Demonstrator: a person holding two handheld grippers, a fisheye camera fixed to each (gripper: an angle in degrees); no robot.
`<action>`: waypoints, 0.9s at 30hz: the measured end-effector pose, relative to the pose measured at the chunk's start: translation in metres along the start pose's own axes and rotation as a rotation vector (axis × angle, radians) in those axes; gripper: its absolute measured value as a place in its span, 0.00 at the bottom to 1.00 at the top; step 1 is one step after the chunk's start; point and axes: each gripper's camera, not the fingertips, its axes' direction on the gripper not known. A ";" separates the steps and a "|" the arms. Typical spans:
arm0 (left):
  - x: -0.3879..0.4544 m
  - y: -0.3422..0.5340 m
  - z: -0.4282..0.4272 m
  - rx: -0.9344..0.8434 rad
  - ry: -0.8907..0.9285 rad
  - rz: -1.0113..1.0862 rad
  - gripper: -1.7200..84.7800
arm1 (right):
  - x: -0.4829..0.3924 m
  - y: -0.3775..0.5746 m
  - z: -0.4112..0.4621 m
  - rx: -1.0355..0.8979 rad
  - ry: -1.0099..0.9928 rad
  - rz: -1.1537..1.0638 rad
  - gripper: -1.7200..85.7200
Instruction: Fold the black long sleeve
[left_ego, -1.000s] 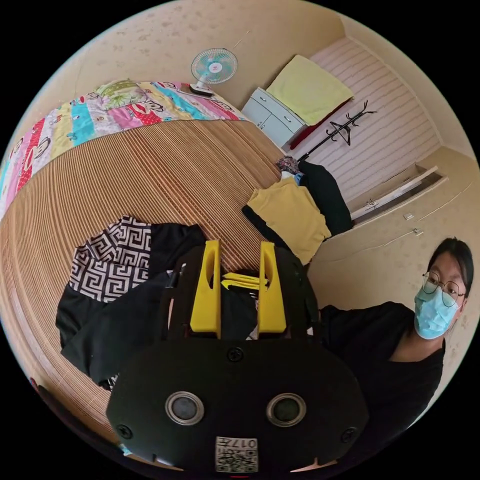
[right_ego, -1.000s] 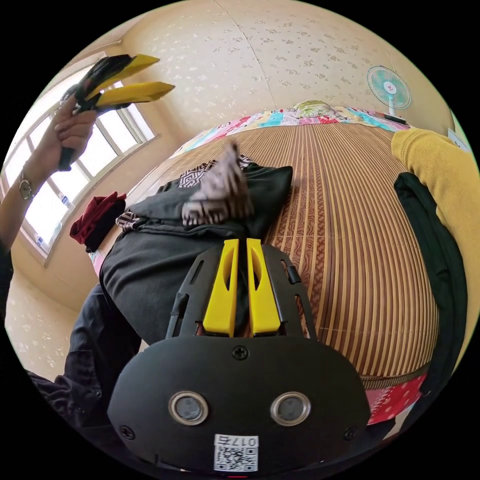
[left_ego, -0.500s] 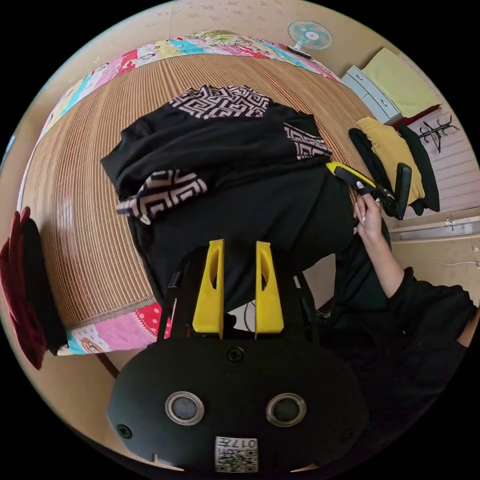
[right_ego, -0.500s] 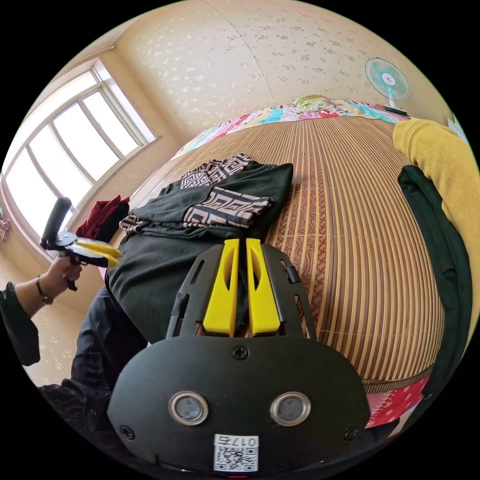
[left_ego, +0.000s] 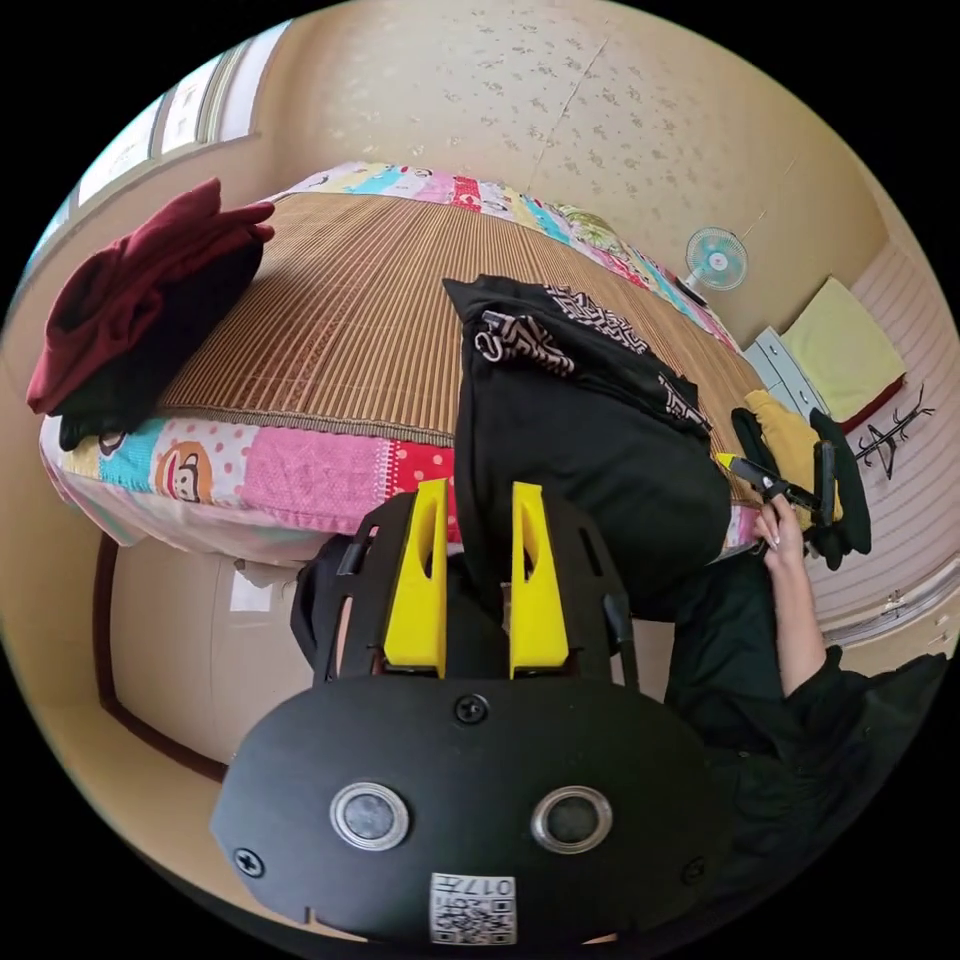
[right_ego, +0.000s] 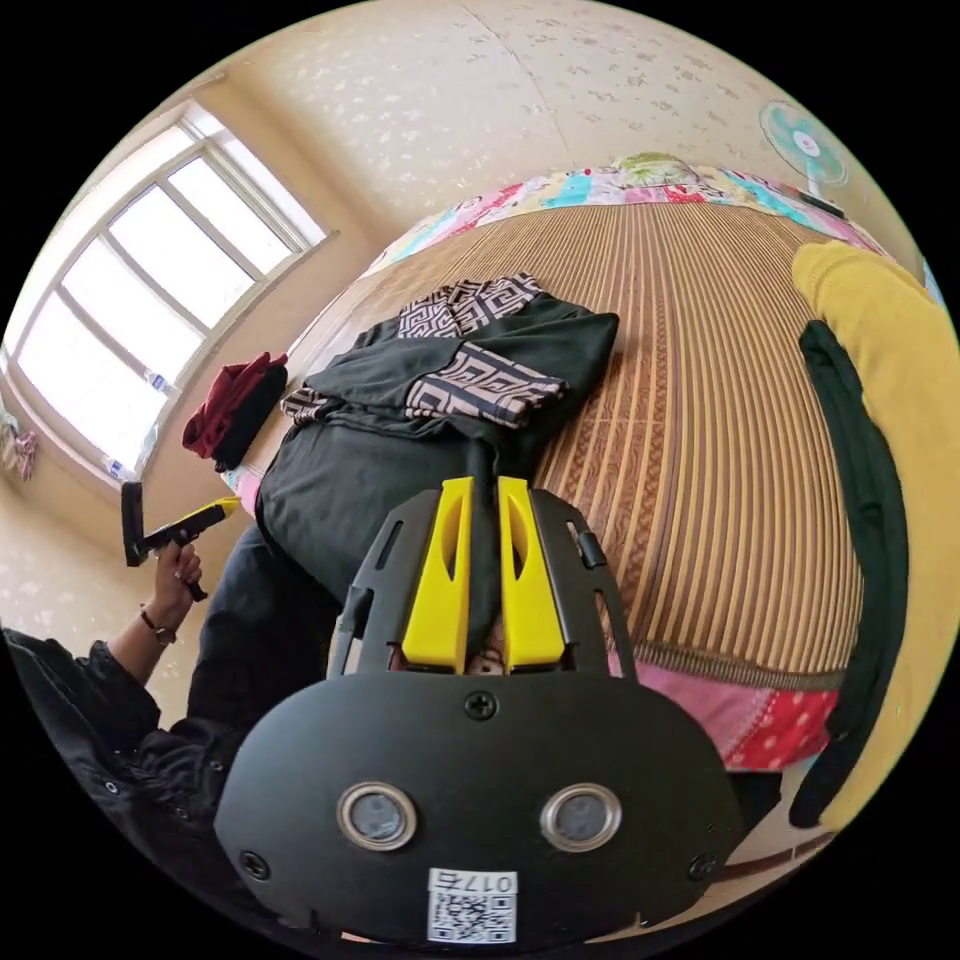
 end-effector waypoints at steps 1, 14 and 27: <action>-0.006 0.000 0.006 -0.001 0.009 -0.005 0.14 | -0.004 0.010 -0.016 0.015 -0.008 0.014 0.08; -0.043 -0.013 0.036 -0.171 0.119 0.033 0.04 | -0.008 0.058 0.007 -0.117 -0.082 0.068 0.04; -0.072 -0.082 -0.083 0.058 0.383 0.078 0.03 | -0.029 -0.017 -0.077 0.140 0.075 0.109 0.03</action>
